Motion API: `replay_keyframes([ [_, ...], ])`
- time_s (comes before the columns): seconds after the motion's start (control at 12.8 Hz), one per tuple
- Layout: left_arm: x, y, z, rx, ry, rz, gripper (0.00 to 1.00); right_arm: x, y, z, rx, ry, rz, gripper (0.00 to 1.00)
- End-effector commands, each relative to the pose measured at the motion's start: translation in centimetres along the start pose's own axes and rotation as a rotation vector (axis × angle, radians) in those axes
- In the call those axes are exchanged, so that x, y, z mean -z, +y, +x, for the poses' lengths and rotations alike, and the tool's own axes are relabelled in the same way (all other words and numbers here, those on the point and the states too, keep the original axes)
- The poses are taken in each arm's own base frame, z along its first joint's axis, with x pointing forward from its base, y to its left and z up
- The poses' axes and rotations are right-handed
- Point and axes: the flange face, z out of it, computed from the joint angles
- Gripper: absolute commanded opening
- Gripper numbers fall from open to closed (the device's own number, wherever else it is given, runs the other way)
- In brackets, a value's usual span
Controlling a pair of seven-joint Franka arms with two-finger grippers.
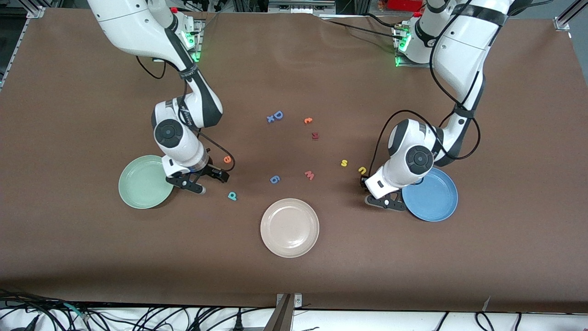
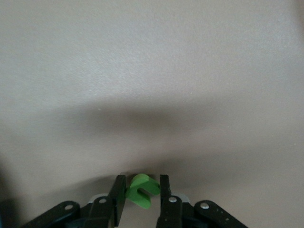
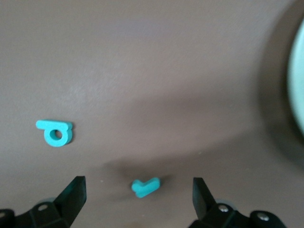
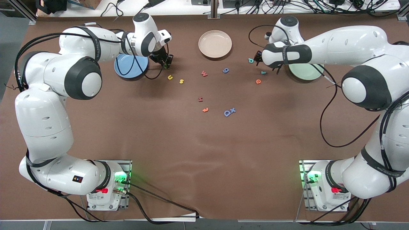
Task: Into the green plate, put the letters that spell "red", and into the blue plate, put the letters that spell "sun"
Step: 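Place green c on blue plate while the right gripper grasps teal r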
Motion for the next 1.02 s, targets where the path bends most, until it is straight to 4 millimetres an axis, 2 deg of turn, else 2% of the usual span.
replay_keyframes([
  [0.0, 4.8, -1.8, 1.5, -0.020, -0.010, 0.080, 0.22, -0.6, -0.2, -0.4, -0.018, 0.004, 0.006, 0.99],
  [0.16, 6.3, -4.1, 1.9, -0.024, -0.006, 0.124, 0.23, -1.2, -0.1, -0.6, -0.017, -0.003, -0.001, 0.99],
  [0.31, 6.2, -6.7, 1.7, -0.058, -0.019, 0.160, 0.24, -1.7, 0.0, -0.6, -0.018, -0.008, -0.007, 0.99],
  [0.47, 6.4, -11.2, 1.6, -0.097, -0.029, 0.156, 0.24, -2.0, 0.1, -0.7, -0.018, -0.012, -0.011, 0.98],
  [0.55, 6.2, -12.7, 1.5, -0.112, -0.035, 0.151, 0.25, -2.2, 0.1, -0.8, -0.017, -0.017, -0.015, 0.95],
  [0.63, 5.8, -13.5, 1.4, -0.124, -0.044, 0.142, 0.34, -2.2, 0.2, -0.9, -0.018, -0.022, -0.019, 0.91],
  [0.7, 5.2, -13.4, 1.3, -0.134, -0.051, 0.137, 0.74, -2.3, 0.1, -1.0, -0.017, -0.024, -0.021, 0.87],
  [0.78, 5.3, -13.3, 1.4, -0.134, -0.050, 0.136, 1.00, -2.4, 0.1, -1.0, -0.015, -0.025, -0.022, 0.81],
  [0.94, 5.2, -11.7, 1.1, -0.131, -0.056, 0.103, 1.00, -2.4, 0.1, -1.0, -0.014, -0.025, -0.022, 0.69],
])
